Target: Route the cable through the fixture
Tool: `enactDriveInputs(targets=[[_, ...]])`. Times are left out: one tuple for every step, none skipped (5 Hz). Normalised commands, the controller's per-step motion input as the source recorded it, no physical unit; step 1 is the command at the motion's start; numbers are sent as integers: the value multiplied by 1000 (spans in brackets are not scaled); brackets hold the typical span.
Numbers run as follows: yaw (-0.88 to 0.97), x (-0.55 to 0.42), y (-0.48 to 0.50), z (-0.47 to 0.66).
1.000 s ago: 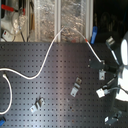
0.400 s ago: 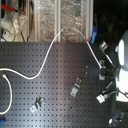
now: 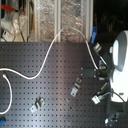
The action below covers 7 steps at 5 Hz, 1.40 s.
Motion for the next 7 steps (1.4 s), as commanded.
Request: enactDriveInputs(targets=[[0, -360, -276, 17], [0, -401, -161, 78], [0, -353, 8, 84], [0, -148, 186, 160], [0, -36, 17, 237], [-9, 5, 82, 243], [0, 9, 173, 300]])
